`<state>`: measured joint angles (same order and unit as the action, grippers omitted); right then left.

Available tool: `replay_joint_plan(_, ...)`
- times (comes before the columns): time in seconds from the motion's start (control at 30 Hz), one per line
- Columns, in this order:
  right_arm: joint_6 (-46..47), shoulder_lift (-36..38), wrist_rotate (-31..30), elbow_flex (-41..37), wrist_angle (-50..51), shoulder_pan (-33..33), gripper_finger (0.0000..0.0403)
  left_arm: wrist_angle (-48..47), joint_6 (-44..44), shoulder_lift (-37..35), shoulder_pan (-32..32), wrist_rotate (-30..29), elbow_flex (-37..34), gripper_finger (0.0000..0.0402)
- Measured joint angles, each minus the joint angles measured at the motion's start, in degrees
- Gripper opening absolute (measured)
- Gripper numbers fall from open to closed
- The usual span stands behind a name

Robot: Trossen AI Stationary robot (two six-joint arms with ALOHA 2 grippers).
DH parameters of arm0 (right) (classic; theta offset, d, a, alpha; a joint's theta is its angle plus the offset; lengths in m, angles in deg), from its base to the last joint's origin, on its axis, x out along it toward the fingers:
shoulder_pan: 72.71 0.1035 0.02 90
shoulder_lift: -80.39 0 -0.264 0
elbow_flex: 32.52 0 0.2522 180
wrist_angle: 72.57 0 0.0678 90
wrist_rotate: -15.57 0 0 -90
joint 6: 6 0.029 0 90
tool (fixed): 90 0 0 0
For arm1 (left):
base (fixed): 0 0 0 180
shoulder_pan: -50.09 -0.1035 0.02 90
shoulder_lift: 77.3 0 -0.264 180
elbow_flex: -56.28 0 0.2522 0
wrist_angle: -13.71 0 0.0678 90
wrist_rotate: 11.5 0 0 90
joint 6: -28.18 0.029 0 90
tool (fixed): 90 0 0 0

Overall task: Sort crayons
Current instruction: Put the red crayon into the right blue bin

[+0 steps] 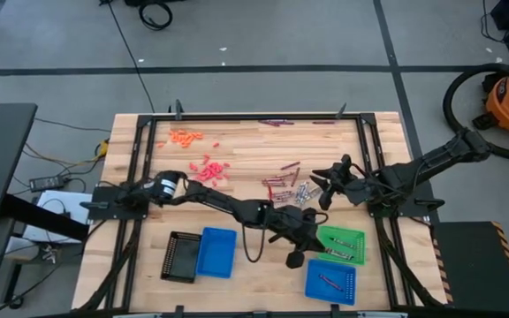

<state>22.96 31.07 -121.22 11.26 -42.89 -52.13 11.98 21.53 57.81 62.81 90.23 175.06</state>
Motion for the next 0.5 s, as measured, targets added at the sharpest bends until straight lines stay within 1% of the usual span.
replay_joint_plan(0.1,0.5,0.6,-0.5,0.0,1.0,0.9,0.0101,-2.3,0.0,1.6,0.5,0.1,3.1,0.0027)
replay_joint_plan(0.2,1.7,1.6,-1.4,0.0,2.4,1.6,0.0101,-3.1,0.0,1.9,1.2,0.2,3.7,0.0027)
replay_joint_plan(0.3,2.9,2.4,-2.6,0.0,3.4,2.1,0.0101,-1.7,0.2,2.0,2.0,0.1,3.7,0.0028)
replay_joint_plan(0.5,3.5,2.5,-4.0,0.0,3.2,2.3,0.0101,4.5,-0.2,2.8,4.1,-0.6,3.9,0.0028)
